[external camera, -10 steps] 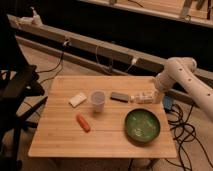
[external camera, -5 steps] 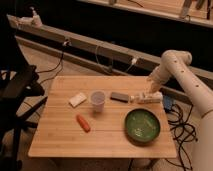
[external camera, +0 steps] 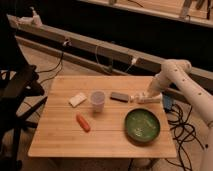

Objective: Place the bottle in the ceramic bowl

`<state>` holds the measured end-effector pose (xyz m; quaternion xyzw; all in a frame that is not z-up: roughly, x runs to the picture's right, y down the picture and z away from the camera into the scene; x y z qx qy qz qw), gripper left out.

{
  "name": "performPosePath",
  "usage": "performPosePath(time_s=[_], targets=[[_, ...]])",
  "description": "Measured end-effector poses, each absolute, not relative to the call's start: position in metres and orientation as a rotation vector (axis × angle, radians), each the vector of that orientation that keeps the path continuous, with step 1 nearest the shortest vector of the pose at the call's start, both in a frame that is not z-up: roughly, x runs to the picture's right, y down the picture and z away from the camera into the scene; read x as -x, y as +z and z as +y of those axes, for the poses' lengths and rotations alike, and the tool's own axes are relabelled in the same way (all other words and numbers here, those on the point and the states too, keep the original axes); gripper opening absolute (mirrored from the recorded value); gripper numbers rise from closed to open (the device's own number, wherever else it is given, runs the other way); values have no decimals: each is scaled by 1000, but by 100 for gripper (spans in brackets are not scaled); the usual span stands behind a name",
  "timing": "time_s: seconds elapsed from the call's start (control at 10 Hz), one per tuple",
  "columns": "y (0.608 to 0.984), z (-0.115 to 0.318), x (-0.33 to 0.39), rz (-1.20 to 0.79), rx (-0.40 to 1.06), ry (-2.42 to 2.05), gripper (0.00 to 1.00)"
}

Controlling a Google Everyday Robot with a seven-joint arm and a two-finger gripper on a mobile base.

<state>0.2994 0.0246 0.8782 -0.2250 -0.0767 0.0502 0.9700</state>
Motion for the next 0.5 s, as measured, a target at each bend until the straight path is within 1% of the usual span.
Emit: performPosePath(time_s=[0.2,0.3,0.4,0.5], targets=[[883,30,-301,-116,450,84,72],[888,34,-304,-101,451,88,77],[892,36,-307,-92,452,95,80],[897,39,-311,-82,458,105,80]])
